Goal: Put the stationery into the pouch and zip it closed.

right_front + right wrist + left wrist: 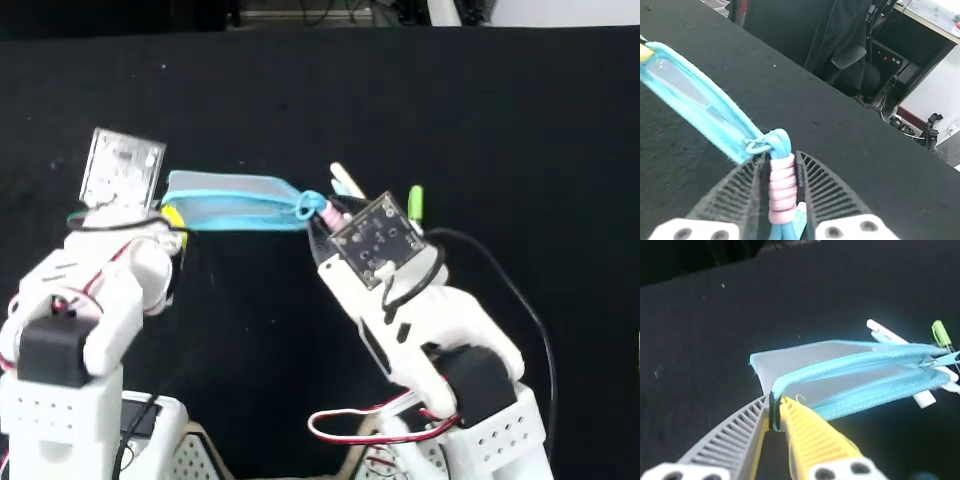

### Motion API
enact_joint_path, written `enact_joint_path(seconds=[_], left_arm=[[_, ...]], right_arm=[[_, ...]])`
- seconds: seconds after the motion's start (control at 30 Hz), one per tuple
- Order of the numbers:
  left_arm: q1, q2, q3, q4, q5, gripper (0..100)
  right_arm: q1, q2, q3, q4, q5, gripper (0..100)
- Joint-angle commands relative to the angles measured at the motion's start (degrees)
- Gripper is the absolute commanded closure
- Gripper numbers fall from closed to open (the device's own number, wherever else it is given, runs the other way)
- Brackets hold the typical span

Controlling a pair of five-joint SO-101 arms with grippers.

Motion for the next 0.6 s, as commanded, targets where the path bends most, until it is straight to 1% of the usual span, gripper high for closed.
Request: enact_joint_path(seconds=[0.0,0.17,0.23,0.37,0.43,0.57], left_arm=[[0.75,2.81,-4.09,0.62,-0.09,97],[0.75,3.43,-4.0,0.88,-0.26,97],[0.75,3.52,-4.0,0.97,-0.26,94],[-1.98,3.52,-4.0,0.7,0.0,85],[-3.21,3.52,-4.0,0.62,0.0,83],[-3.56,3.52,-2.33,0.18,-0.26,83]], right_arm=[[0.7,-1.98,-0.92,-1.76,-0.35,98.8],[0.7,-1.98,1.45,-4.48,-0.26,98.8],[0.7,-1.98,1.54,-4.57,-0.26,98.8],[0.7,-1.98,1.36,-4.57,-0.35,98.8],[0.7,-1.98,1.45,-4.57,-0.35,98.8],[0.7,-1.98,1.45,-4.57,-0.44,98.8]])
